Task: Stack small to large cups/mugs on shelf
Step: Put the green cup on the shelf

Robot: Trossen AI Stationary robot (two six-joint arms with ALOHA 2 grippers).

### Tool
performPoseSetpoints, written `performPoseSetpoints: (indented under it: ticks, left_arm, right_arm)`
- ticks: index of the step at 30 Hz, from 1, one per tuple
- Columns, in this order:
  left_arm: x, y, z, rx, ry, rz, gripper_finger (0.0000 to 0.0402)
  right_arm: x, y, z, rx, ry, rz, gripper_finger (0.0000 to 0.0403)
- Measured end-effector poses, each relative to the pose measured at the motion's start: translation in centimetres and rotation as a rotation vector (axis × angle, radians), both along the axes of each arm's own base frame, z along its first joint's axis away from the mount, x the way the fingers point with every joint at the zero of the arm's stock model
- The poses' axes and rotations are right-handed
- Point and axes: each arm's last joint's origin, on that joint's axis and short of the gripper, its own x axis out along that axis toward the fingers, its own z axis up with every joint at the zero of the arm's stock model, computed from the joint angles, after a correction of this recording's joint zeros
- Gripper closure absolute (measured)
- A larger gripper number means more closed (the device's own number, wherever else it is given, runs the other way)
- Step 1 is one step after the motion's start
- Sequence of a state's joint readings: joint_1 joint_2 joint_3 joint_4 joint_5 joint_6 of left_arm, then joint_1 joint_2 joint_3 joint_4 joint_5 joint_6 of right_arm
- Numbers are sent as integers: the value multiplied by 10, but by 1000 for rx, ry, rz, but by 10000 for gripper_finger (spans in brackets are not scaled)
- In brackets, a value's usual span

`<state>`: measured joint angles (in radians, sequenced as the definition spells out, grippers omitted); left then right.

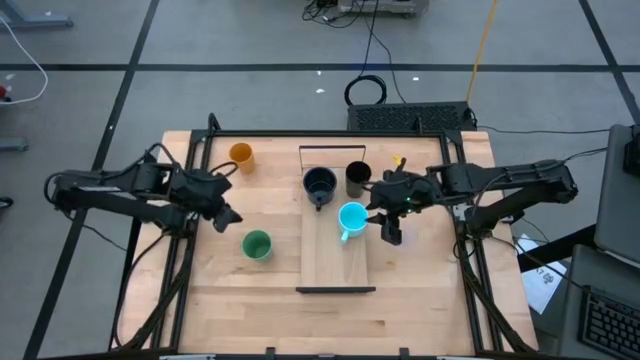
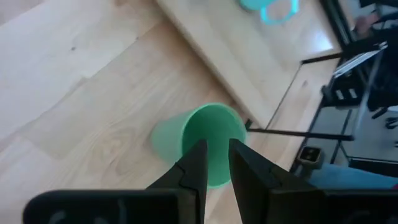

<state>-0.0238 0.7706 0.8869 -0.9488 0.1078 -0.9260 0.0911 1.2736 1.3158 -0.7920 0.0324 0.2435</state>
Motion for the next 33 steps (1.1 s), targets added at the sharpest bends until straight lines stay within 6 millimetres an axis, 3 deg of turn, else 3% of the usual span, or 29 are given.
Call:
performPoseSetpoints:
  ticks: [7, 12, 18, 22, 33]
  left_arm:
    - [13, -4, 45, 152, 126, -5, 337]
    - [23, -6, 60, 208, 335, -16, 337]
    - [60, -20, 35, 150, 497, -92, 337]
    - [79, -29, 26, 132, 477, -137, 337]
    - [85, -35, 23, 142, 475, -97, 337]
  right_arm:
    - [-3, 1, -26, 26, 12, -15, 259]
    - [-8, -1, -21, 30, -79, -12, 259]
    - [-16, -9, -8, 16, -160, -28, 259]
    - [-23, -13, -2, 14, -181, -41, 259]
    - [-32, -14, 5, -2, -216, -25, 259]
